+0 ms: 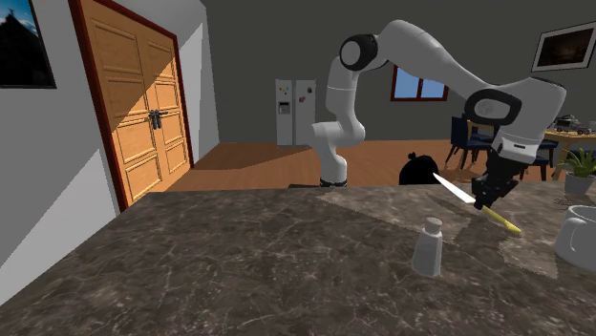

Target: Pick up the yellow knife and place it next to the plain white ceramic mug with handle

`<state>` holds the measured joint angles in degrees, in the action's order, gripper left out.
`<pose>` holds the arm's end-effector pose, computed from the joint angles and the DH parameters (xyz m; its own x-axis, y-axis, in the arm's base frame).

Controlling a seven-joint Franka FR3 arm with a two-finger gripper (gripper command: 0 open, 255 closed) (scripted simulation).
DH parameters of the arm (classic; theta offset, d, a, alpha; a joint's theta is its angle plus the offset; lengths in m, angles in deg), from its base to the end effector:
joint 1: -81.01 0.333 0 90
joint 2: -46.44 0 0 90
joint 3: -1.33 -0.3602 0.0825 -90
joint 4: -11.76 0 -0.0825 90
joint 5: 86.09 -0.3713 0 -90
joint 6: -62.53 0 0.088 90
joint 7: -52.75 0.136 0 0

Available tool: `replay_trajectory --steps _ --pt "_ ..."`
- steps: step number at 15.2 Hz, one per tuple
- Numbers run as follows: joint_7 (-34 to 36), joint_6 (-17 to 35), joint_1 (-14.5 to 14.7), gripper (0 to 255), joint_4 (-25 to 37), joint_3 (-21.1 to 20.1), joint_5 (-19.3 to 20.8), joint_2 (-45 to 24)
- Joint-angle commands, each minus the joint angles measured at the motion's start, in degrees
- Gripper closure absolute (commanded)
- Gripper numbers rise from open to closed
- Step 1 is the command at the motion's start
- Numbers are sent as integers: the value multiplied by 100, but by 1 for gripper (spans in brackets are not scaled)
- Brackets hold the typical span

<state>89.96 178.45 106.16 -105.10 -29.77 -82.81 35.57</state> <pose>0.3167 0.4505 0.3723 0.9232 0.3443 -0.1710 0.3593 -0.9309 0.0654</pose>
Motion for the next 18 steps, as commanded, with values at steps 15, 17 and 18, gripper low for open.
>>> replay_trajectory --steps 15,17,18 --pt "-78 -699 -25 0 551 -22 -107 174" --pt "-78 -699 -25 0 551 -22 -108 174" --pt "-78 -699 -25 0 551 -22 -108 174"
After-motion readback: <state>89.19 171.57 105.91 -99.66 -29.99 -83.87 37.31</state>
